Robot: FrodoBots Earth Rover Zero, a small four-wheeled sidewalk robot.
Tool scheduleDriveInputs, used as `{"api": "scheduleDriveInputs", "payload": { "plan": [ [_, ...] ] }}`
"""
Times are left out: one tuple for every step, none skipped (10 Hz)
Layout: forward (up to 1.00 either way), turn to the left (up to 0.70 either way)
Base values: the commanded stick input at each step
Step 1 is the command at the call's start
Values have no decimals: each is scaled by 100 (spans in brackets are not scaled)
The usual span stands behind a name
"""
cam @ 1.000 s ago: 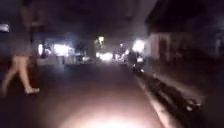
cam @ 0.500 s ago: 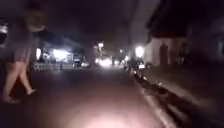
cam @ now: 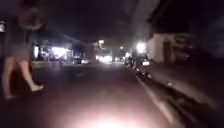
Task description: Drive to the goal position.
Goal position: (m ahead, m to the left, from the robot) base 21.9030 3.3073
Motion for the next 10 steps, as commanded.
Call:
{"api": "scheduleDriveInputs", "payload": {
  "plan": [
    [100, 0],
    [100, 0],
    [100, 0],
    [100, 0],
    [100, 0],
    [100, 0],
    [100, 0],
    [100, 0],
    [100, 0],
    [100, 0]
  ]
}}
